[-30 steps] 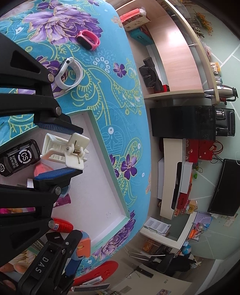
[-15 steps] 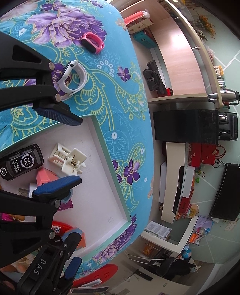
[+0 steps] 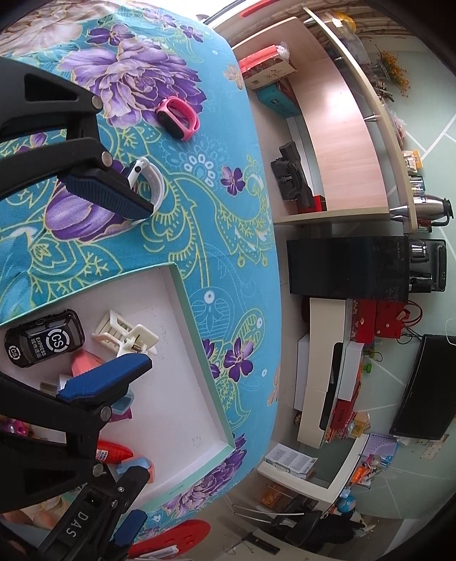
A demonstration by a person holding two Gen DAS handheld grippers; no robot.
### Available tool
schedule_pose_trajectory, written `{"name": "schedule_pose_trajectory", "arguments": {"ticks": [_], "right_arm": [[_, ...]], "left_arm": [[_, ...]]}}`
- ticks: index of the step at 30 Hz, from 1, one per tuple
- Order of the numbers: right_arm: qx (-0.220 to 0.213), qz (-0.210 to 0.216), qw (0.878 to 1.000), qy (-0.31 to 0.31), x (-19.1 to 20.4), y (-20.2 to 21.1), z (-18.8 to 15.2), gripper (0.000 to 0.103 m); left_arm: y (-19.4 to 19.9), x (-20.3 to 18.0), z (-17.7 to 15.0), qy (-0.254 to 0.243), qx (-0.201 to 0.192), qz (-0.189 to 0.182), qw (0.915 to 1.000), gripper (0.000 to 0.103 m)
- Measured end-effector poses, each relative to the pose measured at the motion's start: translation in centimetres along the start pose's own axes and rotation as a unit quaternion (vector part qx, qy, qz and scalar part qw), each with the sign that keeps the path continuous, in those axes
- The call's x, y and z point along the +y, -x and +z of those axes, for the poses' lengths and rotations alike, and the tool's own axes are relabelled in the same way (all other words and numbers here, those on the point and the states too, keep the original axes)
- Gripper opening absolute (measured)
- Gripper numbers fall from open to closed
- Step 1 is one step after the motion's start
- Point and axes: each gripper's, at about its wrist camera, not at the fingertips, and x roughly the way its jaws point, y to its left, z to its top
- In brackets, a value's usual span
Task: Organize rigid objects
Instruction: 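Open both tools to release the clip and block in the tray, then withdraw both open tools from the tray back toward the pile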
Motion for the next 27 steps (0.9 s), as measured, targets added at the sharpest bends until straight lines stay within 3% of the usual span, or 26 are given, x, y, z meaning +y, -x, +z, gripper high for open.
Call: {"name": "schedule_pose_trajectory", "arguments": {"ticks": [8, 20, 27], "right_arm": [[0.002, 0.003, 1.0, 0.004, 0.3, -0.2, 0.0, 0.087], [0.005, 0.017, 1.0, 0.022, 1.9, 0.3, 0.0, 0.087], [0.028, 0.033, 0.998, 0.037, 3.4, 0.6, -0.4, 0.087]], "left_arm": [[-0.3, 0.7, -0.3, 0.003, 0.009, 0.033, 0.9994, 0.103], [-0.5, 3.0, -1.3, 0.032, 0.033, 0.062, 0.997, 0.103], [1.1, 6.1, -2.8, 0.061, 0.036, 0.08, 0.9942, 0.103]]}}
